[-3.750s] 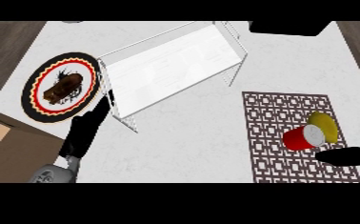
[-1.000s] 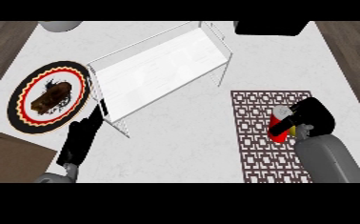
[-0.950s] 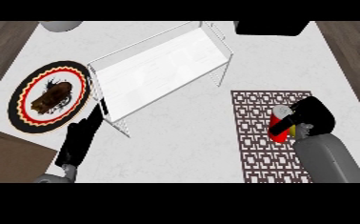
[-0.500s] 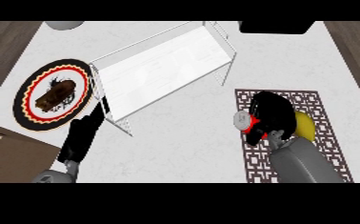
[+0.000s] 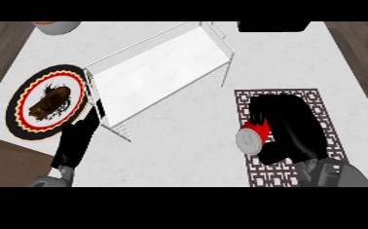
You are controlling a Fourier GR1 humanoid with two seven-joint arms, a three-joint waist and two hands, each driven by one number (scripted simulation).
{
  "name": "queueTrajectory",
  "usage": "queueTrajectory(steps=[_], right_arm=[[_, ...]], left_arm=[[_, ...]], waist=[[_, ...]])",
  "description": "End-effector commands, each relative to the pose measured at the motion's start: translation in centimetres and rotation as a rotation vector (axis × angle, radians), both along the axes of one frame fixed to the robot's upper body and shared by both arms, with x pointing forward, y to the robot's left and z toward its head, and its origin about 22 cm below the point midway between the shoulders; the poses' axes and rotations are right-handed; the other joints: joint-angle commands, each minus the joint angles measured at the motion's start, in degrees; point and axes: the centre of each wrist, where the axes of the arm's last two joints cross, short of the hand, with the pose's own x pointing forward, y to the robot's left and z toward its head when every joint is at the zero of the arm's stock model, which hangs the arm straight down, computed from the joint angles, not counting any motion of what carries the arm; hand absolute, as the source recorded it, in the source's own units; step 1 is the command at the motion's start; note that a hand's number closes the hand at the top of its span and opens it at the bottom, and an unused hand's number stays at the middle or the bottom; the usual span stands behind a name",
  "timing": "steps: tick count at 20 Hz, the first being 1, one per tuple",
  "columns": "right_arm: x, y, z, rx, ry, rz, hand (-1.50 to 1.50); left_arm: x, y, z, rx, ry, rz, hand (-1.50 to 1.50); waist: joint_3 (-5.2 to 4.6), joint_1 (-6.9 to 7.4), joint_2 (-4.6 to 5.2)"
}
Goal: Pick the can from the placemat and place it in the tiered shelf
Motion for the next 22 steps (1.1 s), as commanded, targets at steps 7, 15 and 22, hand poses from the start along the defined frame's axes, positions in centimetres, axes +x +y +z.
queueTrajectory(steps=[7,15,22], right_arm=[[0.1,0.4,10.1,0.341,-0.257,0.007,1.50],[6.3,4.8,14.2,0.296,-0.314,-0.029,1.50],[13.0,6.9,14.2,0.321,-0.299,-0.054,1.50]], left_arm=[[0.9,-0.7,-0.7,-0.006,0.018,-0.016,0.00],[-0.1,-0.5,-0.2,-0.013,-0.004,-0.025,0.00],[-0.4,-0.1,0.2,0.000,0.003,-0.042,0.00]], waist=[[0.01,0.62,0.38],[0.00,1.49,0.52],[0.03,1.93,0.65]])
